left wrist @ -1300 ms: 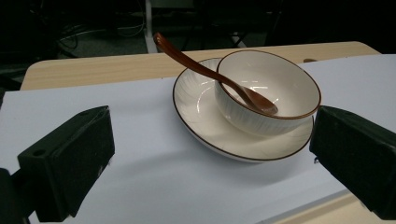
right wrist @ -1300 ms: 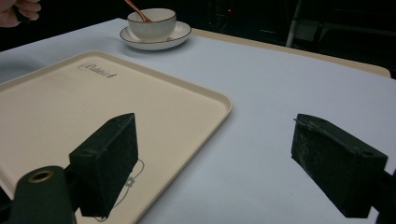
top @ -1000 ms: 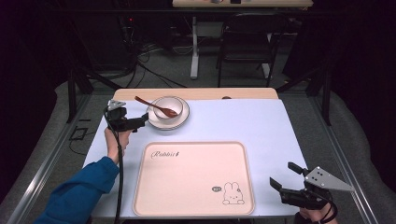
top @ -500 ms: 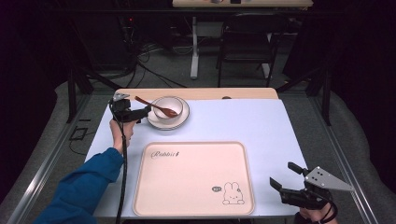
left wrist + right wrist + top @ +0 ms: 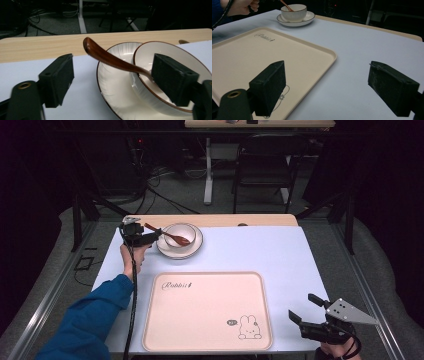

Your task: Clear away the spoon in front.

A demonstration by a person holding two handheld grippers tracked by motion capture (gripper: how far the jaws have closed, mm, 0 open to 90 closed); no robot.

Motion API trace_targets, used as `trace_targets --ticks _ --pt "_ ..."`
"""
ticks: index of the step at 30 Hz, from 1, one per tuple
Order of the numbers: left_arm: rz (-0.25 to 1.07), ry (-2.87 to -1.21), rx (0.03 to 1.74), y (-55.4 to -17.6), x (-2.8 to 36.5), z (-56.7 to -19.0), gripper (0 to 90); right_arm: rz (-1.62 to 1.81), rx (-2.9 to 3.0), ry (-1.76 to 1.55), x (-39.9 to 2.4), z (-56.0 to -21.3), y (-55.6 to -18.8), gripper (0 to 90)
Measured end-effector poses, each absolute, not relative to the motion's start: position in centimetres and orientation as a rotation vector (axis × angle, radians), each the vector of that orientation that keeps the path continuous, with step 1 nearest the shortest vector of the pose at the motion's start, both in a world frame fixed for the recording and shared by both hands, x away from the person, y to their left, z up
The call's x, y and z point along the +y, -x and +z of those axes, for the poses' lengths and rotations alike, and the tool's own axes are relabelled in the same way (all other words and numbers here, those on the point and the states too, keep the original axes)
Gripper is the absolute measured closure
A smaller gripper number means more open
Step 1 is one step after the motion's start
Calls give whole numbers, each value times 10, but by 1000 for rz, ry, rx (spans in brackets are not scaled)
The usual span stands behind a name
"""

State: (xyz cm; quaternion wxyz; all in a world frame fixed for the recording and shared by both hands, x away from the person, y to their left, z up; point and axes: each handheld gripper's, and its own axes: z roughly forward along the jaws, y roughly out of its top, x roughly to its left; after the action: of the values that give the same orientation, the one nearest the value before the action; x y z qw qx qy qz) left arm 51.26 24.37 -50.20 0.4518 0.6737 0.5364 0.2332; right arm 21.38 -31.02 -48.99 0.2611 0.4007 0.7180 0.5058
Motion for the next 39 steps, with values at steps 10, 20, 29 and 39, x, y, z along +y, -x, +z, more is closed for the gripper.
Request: trace_targets --ticks 10,20,29,39 --pt "556 -1629 1318 -517 243 -506 390 1368 1943 -1083 -310 -490 -214 137" --pt "566 -1585 1310 -515 242 -506 566 1368 1942 -1080 -311 -490 -214 137" --pt "555 -1548 1294 -513 243 -505 634 1370 1940 -1079 -311 -490 -214 137" --pt "546 -1530 1243 -508 238 -497 694 1370 1938 -1082 -311 -490 -213 137"
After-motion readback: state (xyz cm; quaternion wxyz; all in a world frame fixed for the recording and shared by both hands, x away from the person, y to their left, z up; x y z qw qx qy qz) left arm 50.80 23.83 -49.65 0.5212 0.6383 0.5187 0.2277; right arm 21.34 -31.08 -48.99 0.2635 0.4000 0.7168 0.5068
